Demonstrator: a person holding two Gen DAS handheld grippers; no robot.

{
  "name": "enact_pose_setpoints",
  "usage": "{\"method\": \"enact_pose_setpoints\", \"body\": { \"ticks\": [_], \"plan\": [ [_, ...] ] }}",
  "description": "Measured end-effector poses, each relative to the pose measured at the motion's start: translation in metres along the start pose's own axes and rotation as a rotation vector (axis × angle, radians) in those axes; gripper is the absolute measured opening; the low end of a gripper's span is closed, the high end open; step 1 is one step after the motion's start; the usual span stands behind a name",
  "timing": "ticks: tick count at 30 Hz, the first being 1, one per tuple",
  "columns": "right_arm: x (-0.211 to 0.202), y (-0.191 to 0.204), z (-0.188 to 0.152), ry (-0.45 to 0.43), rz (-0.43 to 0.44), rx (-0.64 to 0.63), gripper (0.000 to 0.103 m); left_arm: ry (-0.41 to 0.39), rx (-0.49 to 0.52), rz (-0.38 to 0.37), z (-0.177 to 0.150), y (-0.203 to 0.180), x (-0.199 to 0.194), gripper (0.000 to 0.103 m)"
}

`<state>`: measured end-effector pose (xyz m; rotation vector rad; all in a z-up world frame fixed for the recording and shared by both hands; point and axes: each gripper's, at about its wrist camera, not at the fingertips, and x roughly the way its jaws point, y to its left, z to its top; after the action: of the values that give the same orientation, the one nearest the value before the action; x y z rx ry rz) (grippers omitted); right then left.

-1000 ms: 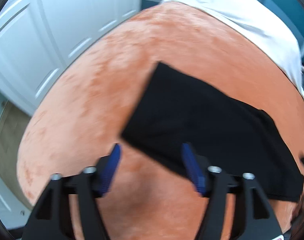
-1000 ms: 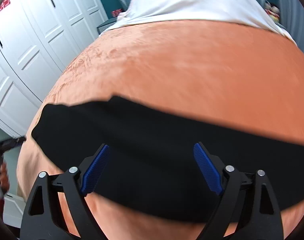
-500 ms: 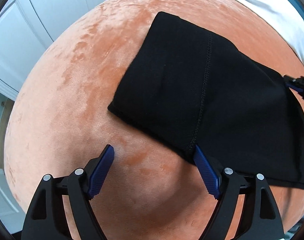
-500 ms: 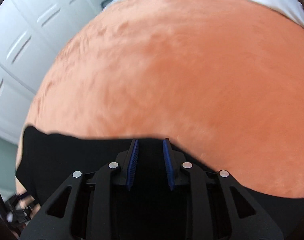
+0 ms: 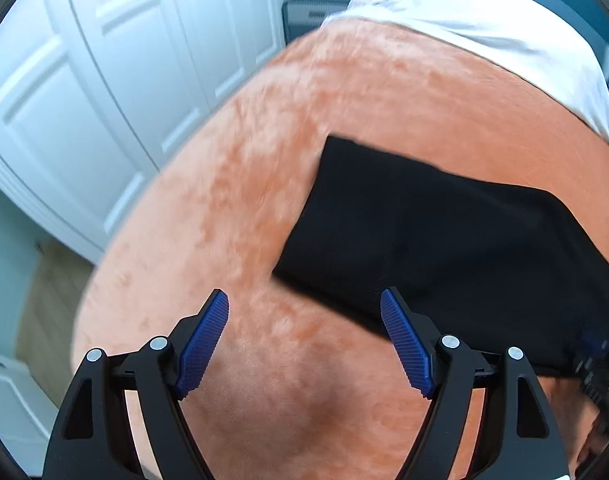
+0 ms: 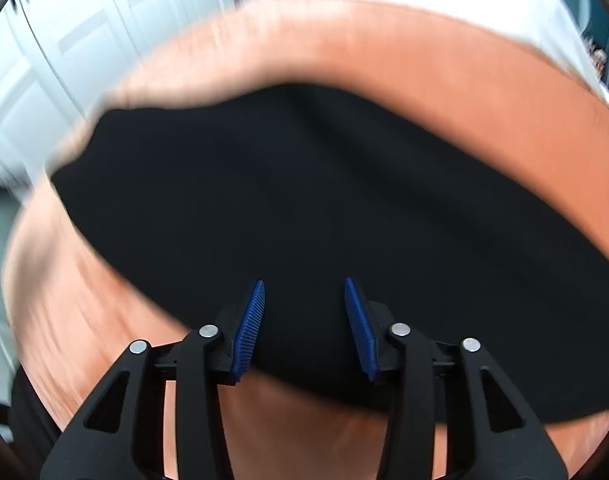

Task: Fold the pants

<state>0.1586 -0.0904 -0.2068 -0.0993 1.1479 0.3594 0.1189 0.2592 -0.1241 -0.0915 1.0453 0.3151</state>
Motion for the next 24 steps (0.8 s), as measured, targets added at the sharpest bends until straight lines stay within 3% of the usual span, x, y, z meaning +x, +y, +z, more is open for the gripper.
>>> {"method": "enact_pose_setpoints", "body": {
  "ticks": [2,5,7,9,10,11,12,14,16,20,24],
  "plan": [
    [-0.017,-0.005,-0.015,-0.039,0.015,0.013,0.040,-0.020,0.050,0.027,0.007,-0.026,-0.006,0.076],
    [-0.063,-0.042,-0.027,-0.140,-0.004,0.138,0.040,-0.031,0.110,0.039,0.004,-0.061,-0.011,0.079],
    [-0.076,-0.084,-0.039,-0.163,-0.091,0.229,0.040,-0.032,0.139,0.041,-0.003,-0.082,-0.015,0.081],
    [-0.061,-0.139,-0.066,-0.067,-0.224,0.302,0.040,-0.027,0.165,0.035,-0.006,-0.103,-0.020,0.081],
    [-0.058,-0.157,-0.079,-0.043,-0.182,0.330,0.039,-0.022,0.177,0.032,-0.009,-0.114,-0.021,0.081],
    [-0.068,-0.171,-0.091,-0.073,-0.102,0.368,0.039,-0.022,0.187,0.029,-0.011,-0.122,-0.022,0.081],
    [-0.085,-0.184,-0.102,-0.090,-0.084,0.406,0.040,-0.025,0.199,0.030,-0.012,-0.130,-0.021,0.081],
    [-0.113,-0.213,-0.115,-0.127,-0.113,0.458,0.041,-0.033,0.229,0.033,-0.017,-0.149,-0.029,0.084],
    [-0.147,-0.273,-0.136,-0.212,-0.137,0.605,0.057,-0.037,0.253,0.041,-0.021,-0.167,-0.034,0.085],
    [-0.183,-0.398,-0.182,-0.278,-0.243,0.880,0.057,-0.047,0.275,0.040,-0.025,-0.196,-0.043,0.085],
    [-0.179,-0.454,-0.187,-0.247,-0.252,0.918,0.057,-0.034,0.279,0.035,-0.031,-0.221,-0.045,0.086]
  ]
}}
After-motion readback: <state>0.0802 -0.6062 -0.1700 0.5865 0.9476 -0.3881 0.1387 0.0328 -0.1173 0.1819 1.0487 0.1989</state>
